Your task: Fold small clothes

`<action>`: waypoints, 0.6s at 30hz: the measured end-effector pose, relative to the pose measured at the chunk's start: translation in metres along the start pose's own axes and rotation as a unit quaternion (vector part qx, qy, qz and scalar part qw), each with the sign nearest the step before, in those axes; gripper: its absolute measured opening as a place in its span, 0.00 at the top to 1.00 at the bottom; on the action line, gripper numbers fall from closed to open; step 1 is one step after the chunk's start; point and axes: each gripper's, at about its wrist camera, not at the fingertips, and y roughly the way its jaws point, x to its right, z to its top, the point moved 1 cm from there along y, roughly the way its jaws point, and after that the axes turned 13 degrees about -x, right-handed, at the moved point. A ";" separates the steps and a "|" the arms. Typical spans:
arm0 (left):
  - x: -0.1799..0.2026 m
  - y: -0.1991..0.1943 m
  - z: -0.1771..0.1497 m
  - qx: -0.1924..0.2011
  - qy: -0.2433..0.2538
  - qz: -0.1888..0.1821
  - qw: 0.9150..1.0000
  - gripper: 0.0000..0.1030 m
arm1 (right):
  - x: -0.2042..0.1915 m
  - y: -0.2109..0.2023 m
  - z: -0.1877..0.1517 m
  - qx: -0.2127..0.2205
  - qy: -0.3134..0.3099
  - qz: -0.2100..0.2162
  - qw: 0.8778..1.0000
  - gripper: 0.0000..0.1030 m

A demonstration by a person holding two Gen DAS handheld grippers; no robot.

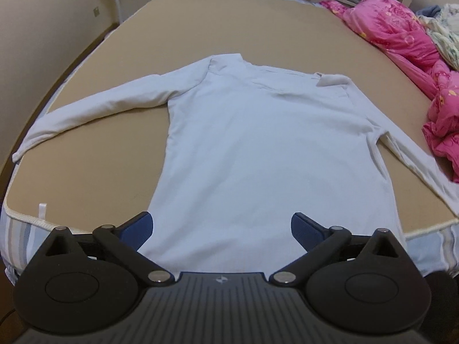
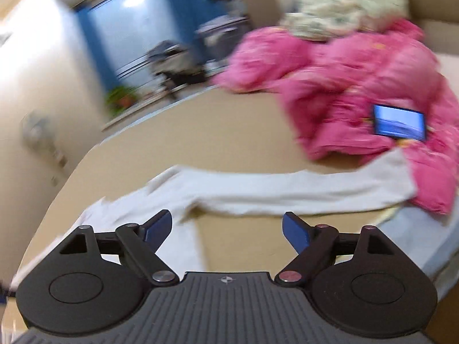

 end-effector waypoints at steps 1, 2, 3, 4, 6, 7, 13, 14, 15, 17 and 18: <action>-0.002 0.002 -0.005 -0.004 0.001 0.002 1.000 0.00 | -0.016 0.000 -0.009 -0.012 -0.016 0.007 1.000 0.17; -0.005 0.005 -0.010 -0.009 -0.002 0.004 1.000 0.00 | -0.030 0.000 -0.014 -0.021 -0.028 0.014 0.999 0.17; -0.009 0.008 -0.015 -0.015 -0.009 0.007 1.000 0.00 | -0.041 -0.001 -0.023 -0.029 -0.037 0.018 0.999 0.17; -0.014 0.011 -0.020 -0.020 -0.018 0.009 1.000 0.00 | -0.050 -0.001 -0.031 -0.039 -0.047 0.021 0.998 0.17; -0.023 0.015 -0.029 -0.026 -0.034 0.011 0.999 0.00 | -0.066 -0.003 -0.048 -0.056 -0.064 0.024 0.996 0.17; -0.028 0.016 -0.033 -0.027 -0.039 0.013 0.999 0.00 | -0.072 -0.006 -0.054 -0.060 -0.076 0.026 0.995 0.17; -0.055 0.039 -0.044 -0.035 -0.038 0.055 0.997 0.00 | -0.076 -0.006 -0.078 -0.093 -0.095 0.028 0.991 0.16; -0.061 0.045 -0.044 -0.040 -0.038 0.062 0.997 0.00 | -0.071 0.002 -0.077 -0.103 -0.081 0.023 0.991 0.16; -0.067 0.052 -0.043 -0.046 -0.040 0.070 0.996 0.00 | -0.066 0.006 -0.079 -0.111 -0.064 0.019 0.992 0.16; -0.077 0.065 -0.042 -0.055 -0.045 0.081 0.994 0.00 | -0.052 0.016 -0.078 -0.127 -0.039 0.003 0.991 0.16; -0.081 0.070 -0.043 -0.059 -0.048 0.082 0.994 0.00 | -0.047 0.020 -0.077 -0.132 -0.033 -0.003 0.991 0.16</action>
